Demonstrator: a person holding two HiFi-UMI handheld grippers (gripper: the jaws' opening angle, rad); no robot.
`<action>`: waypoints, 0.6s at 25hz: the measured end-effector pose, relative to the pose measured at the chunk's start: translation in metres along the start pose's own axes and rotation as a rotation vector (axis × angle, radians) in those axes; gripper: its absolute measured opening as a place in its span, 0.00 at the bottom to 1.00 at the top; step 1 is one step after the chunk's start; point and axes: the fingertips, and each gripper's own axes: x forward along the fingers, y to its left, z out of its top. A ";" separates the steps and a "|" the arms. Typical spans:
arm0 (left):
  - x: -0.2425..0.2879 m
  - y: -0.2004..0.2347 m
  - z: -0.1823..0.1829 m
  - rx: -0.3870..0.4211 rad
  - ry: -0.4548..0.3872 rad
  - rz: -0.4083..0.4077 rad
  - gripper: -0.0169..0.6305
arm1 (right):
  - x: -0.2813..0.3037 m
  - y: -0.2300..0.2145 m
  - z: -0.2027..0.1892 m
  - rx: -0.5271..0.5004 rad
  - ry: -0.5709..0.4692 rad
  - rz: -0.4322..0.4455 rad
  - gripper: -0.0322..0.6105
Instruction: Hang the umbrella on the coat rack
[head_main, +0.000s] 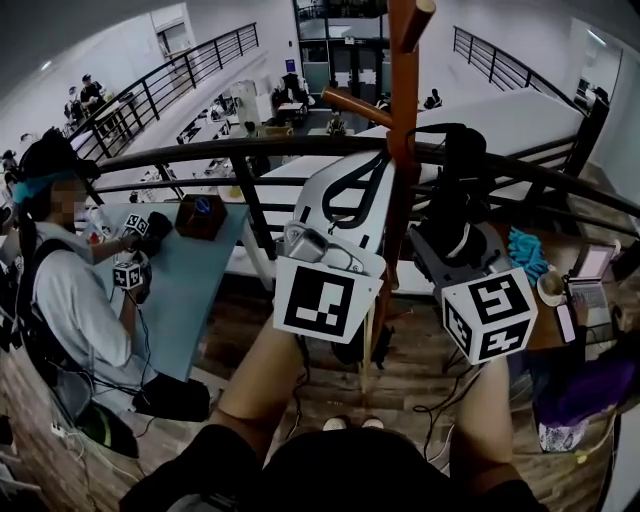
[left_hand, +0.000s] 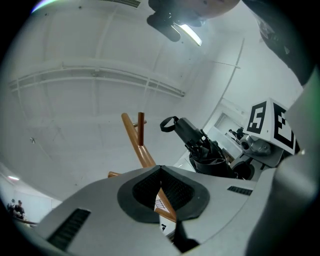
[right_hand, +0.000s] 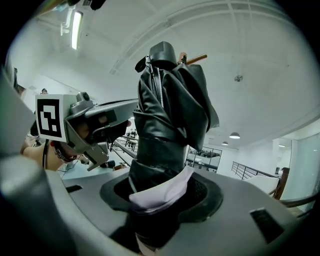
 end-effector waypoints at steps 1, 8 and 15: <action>0.002 0.003 0.001 0.003 -0.006 0.003 0.05 | 0.003 -0.001 0.003 0.001 -0.003 0.002 0.40; 0.016 0.013 0.016 0.038 -0.039 0.046 0.05 | 0.007 -0.016 0.020 -0.009 -0.030 -0.009 0.40; 0.018 0.026 0.024 0.062 -0.045 0.068 0.05 | 0.017 -0.019 0.041 -0.008 -0.052 -0.018 0.40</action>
